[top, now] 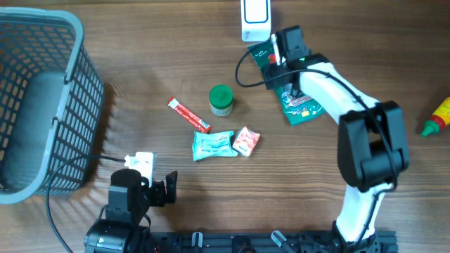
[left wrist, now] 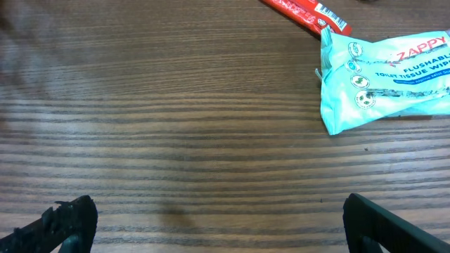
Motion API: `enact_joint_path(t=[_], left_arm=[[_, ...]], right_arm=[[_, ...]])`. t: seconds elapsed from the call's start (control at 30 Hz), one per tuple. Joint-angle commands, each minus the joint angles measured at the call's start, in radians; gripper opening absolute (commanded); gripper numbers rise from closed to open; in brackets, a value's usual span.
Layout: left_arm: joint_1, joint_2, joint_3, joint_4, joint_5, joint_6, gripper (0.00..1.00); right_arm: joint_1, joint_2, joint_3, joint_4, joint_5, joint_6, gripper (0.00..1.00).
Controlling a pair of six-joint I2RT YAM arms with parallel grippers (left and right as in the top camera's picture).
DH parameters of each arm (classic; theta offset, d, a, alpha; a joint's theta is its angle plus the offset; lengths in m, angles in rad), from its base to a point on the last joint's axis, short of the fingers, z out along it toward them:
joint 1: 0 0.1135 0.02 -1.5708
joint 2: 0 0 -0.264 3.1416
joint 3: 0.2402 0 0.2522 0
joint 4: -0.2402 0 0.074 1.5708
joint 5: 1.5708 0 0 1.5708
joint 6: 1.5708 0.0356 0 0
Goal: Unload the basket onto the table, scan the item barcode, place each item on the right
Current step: 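Reach the right gripper to the green 3M gloves pack and grasp it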
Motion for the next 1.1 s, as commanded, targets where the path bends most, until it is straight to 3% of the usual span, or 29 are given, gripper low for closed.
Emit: enact_joint_path(t=[0.0, 0.2, 0.4, 0.5, 0.73, 0.97, 1.07], left_arm=[[-0.005, -0.001, -0.001, 0.002, -0.010, -0.002, 1.00], [-0.005, -0.001, -0.001, 0.002, -0.010, -0.002, 1.00], [-0.005, -0.001, -0.001, 0.002, -0.010, -0.002, 1.00], [-0.005, -0.001, -0.001, 0.002, -0.010, -0.002, 1.00], [-0.005, -0.001, -0.001, 0.002, -0.010, -0.002, 1.00], [-0.005, -0.001, -0.001, 0.002, -0.010, -0.002, 1.00], [-0.005, -0.001, -0.001, 0.002, -0.010, -0.002, 1.00]], right_arm=[[0.024, 0.026, -0.011, -0.028, -0.025, -0.018, 1.00], [0.024, 0.047, -0.060, -0.038, -0.069, -0.010, 0.99], [0.022, 0.124, -0.098, 0.039, 0.104, -0.006, 1.00], [0.016, 0.161, -0.097, 0.050, 0.089, -0.009, 0.99], [-0.049, 0.222, -0.105, -0.079, -0.051, 0.071, 0.70], [-0.087, 0.294, -0.106, -0.196, -0.051, 0.188, 0.66], [-0.084, 0.308, -0.106, -0.231, -0.055, 0.236, 0.47]])
